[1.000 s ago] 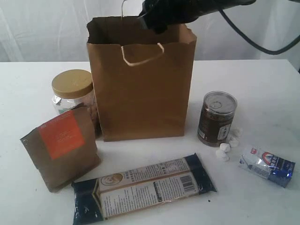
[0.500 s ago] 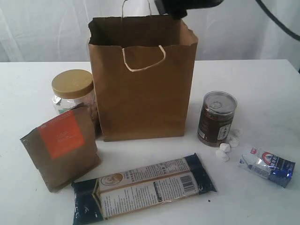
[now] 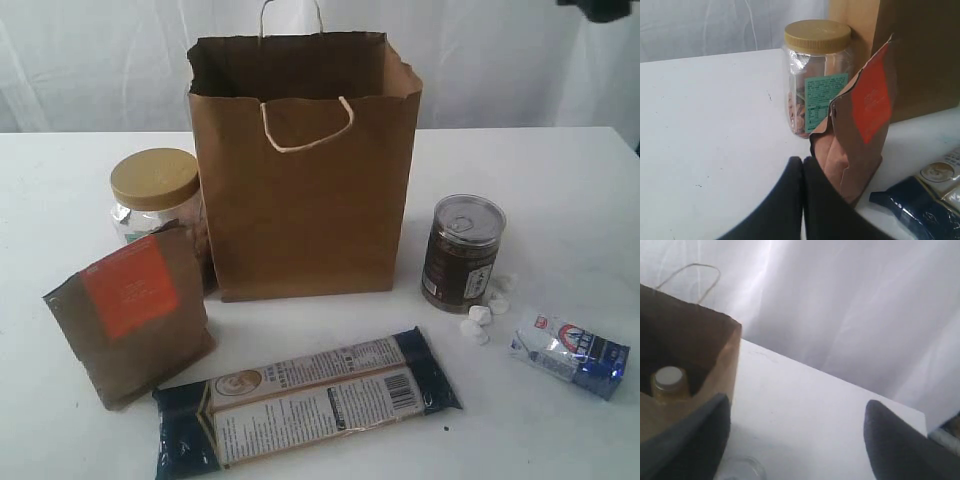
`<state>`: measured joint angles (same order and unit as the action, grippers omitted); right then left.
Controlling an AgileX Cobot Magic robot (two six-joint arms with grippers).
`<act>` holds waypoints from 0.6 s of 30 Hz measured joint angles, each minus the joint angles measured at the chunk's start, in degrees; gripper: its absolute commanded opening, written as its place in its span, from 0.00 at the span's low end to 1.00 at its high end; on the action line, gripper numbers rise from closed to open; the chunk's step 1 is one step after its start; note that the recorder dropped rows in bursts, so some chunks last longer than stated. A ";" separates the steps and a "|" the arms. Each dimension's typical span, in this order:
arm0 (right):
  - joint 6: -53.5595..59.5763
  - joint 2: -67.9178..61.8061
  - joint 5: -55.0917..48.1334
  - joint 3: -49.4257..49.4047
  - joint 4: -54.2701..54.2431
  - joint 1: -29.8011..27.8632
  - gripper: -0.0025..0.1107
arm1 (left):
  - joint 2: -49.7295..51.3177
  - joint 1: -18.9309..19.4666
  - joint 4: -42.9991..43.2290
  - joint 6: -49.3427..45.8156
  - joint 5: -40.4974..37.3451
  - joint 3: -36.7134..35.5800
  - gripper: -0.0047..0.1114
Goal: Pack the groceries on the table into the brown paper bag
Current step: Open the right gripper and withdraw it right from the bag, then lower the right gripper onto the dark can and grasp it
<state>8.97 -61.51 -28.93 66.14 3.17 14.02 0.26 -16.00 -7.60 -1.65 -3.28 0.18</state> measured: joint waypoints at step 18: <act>0.00 3.94 8.18 -26.82 0.48 -2.99 0.80 | 0.00 0.00 0.00 0.00 0.00 0.00 0.04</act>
<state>8.97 -57.57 -20.75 39.32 3.65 11.03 0.26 -16.00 -7.60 -1.65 -3.28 0.18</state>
